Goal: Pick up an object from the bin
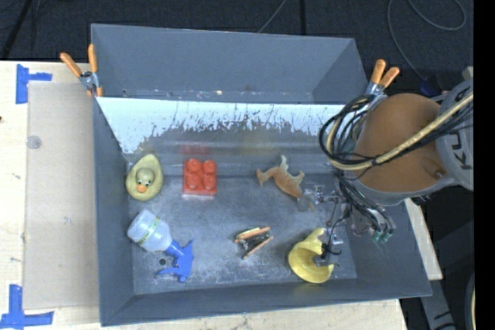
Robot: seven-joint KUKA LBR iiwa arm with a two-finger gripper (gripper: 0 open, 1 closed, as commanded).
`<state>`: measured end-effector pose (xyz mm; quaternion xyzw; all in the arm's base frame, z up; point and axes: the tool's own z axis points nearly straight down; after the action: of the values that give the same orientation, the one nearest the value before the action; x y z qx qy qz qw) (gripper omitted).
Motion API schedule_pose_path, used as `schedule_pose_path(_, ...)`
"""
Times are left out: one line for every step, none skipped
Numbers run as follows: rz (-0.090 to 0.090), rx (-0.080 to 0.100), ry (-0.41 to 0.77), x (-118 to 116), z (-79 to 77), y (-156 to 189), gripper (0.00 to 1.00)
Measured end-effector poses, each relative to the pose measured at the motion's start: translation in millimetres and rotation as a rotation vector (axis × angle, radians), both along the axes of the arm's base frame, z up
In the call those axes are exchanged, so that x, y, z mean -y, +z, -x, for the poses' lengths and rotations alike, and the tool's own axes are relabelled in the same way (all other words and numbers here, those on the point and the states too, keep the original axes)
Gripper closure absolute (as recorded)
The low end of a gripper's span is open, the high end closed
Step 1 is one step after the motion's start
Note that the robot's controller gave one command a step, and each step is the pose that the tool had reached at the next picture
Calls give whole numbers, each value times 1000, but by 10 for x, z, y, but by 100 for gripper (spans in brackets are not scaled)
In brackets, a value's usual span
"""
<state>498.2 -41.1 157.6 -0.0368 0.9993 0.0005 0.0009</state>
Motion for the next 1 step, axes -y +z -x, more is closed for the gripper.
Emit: schedule_pose_path(1, 1, 27, 41, 35, -118, 0)
